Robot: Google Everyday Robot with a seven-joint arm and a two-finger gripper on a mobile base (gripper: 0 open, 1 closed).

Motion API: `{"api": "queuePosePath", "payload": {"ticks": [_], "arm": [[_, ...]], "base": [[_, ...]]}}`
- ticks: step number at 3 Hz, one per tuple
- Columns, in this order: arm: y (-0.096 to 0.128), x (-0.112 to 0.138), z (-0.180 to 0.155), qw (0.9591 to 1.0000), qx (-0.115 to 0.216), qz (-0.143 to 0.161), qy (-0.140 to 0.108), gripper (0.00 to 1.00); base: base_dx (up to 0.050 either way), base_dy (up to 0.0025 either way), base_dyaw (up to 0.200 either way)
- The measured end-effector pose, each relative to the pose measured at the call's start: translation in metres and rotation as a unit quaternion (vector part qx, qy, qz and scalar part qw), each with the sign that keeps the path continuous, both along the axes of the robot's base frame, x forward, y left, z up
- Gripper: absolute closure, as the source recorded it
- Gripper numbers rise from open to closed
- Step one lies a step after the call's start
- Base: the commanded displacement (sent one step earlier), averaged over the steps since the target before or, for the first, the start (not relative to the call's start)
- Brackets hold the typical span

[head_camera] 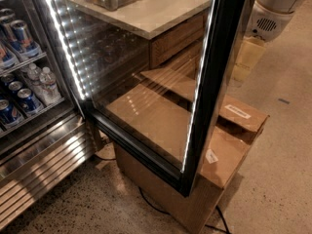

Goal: Close right fridge door

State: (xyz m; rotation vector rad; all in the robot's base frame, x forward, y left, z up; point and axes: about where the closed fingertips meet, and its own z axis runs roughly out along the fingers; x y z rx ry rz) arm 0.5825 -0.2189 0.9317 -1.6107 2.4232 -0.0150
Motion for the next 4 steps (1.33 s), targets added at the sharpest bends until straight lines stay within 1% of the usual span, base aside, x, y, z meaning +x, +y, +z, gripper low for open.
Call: {"api": "queuePosePath", "payload": {"ticks": [1,2,3,4], "arm": [[0.000,0.000,0.000,1.0000,0.000,0.000,0.000,0.00],[-0.012,0.011,-0.001,0.9997,0.013,-0.018,-0.011,0.00],[-0.012,0.011,-0.001,0.9997,0.013,-0.018,-0.011,0.00],[-0.008,0.013,-0.002,0.9983,0.055,0.017,-0.009,0.00]], "base": [[0.000,0.00000,0.000],[0.000,0.00000,0.000],[0.000,0.00000,0.000],[0.000,0.00000,0.000]]}}
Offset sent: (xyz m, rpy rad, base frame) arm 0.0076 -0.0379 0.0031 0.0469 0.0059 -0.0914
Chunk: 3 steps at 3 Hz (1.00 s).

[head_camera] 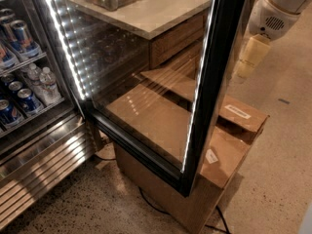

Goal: Close right fridge door

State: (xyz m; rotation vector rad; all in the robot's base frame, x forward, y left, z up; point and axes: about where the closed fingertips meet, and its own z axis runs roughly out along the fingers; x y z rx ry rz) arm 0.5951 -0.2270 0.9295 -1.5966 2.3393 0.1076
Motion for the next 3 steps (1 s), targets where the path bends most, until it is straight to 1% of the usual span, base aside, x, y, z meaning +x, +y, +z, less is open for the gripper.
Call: {"api": "queuePosePath", "payload": {"ticks": [1,2,3], "arm": [[0.012,0.011,-0.001,0.9963,0.067,0.053,-0.015,0.00],[0.013,0.015,-0.001,0.9961,0.069,0.051,-0.020,0.00],[0.014,0.026,0.005,0.9969,0.065,0.039,-0.022,0.00]], "base": [[0.000,0.00000,0.000],[0.000,0.00000,0.000],[0.000,0.00000,0.000]]}}
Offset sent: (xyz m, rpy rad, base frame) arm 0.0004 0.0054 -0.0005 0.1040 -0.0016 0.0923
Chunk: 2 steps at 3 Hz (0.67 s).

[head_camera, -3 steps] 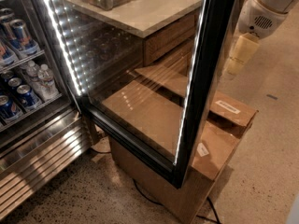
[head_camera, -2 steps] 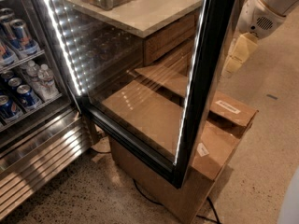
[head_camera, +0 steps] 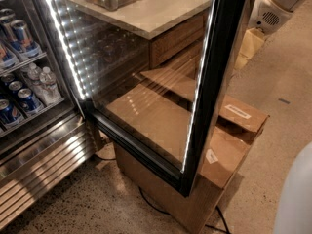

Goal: Close right fridge door

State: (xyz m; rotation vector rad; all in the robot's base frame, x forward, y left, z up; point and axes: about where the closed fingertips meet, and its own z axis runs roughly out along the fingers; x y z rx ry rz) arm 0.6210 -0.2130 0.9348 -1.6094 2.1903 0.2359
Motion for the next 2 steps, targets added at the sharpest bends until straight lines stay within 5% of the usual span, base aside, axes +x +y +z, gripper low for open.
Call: {"api": "queuePosePath", "payload": {"ticks": [2], "arm": [[0.0019,0.0205,0.0057,0.9998,-0.005,-0.021,-0.007,0.00]], "base": [[0.000,0.00000,0.000]]}}
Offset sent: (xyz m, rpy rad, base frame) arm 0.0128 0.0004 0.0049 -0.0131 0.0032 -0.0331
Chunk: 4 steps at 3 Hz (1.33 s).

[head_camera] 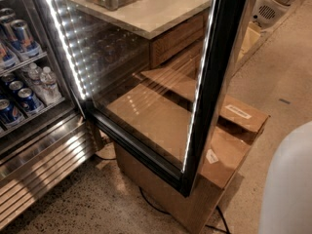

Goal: Close right fridge door

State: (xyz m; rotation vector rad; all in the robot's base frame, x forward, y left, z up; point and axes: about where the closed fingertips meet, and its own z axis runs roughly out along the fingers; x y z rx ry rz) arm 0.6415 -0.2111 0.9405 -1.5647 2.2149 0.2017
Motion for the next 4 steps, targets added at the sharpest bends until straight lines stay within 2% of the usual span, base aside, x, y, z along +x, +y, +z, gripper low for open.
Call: {"api": "queuePosePath", "payload": {"ticks": [1,3,4], "arm": [[0.0000,0.0000,0.0000,1.0000,0.000,0.000,0.000,0.19],[0.0000,0.0000,0.0000,1.0000,0.000,0.000,0.000,0.65],[0.0000,0.0000,0.0000,1.0000,0.000,0.000,0.000,1.00]], "base": [[0.000,0.00000,0.000],[0.000,0.00000,0.000],[-0.032,-0.00245,0.154]]}}
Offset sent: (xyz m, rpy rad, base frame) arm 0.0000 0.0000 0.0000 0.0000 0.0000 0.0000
